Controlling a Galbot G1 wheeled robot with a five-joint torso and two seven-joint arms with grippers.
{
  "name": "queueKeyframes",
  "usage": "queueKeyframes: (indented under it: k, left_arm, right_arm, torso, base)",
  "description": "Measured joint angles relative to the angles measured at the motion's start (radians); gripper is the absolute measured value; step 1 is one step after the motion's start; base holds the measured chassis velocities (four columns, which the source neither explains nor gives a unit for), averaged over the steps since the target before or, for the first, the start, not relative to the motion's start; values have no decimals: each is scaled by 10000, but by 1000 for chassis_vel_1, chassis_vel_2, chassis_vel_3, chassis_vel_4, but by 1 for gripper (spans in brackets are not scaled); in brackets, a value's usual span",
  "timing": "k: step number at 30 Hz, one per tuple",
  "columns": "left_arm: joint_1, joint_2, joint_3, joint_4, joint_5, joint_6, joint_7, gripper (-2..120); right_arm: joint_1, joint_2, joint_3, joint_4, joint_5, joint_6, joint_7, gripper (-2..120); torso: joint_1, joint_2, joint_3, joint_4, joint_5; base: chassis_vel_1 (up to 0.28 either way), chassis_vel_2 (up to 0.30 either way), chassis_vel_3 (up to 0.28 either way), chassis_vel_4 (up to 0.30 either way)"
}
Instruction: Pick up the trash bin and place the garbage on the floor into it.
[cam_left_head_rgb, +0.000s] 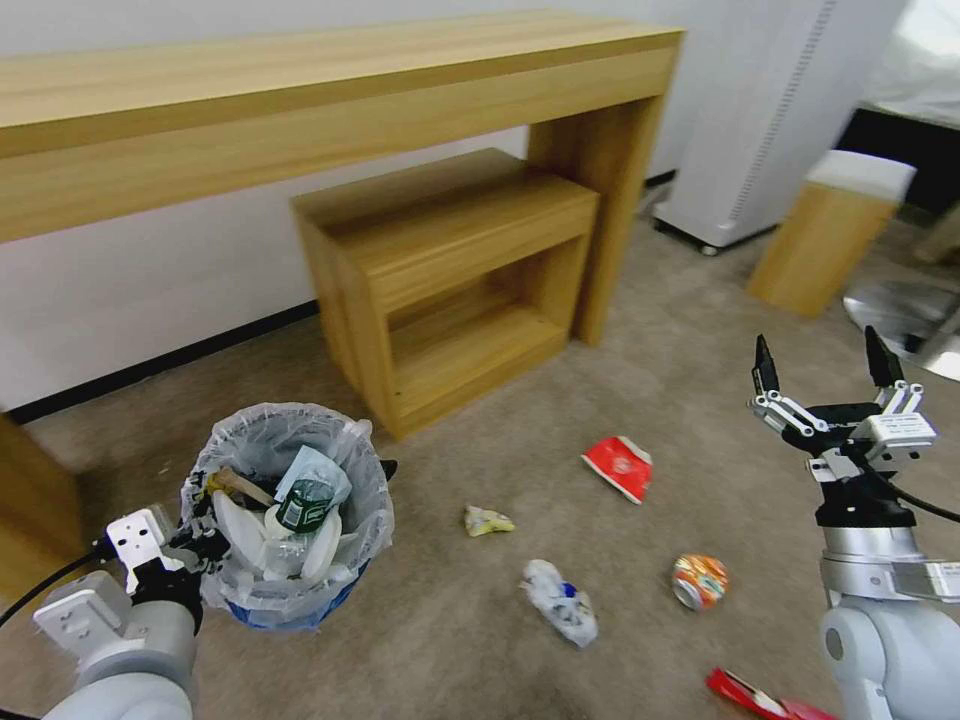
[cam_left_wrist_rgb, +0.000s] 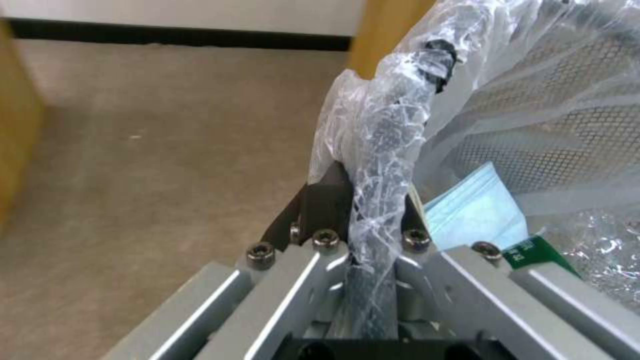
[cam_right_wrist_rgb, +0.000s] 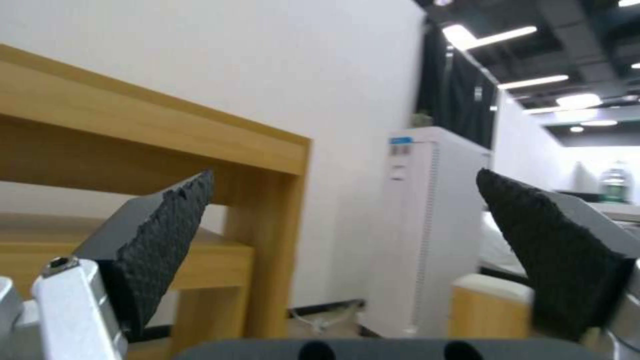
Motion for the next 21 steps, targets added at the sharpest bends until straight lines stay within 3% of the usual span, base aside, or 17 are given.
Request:
queueKeyframes:
  k: [7,21]
  left_arm:
    - [-5,0,20,-18,-5,0,-2,1]
    - [54,43,-7,-116,-56,6,-20,1]
  right_arm:
    - [-62,18,44,53,4,14,7,100]
    - [-157,-16,-82,146,-29,-4,45,100]
  torso:
    - [0,1,0,-4,1]
    - [0,1,0,1,0]
  base:
    - [-106,-116,-90,-101]
    - [0,0,0,0]
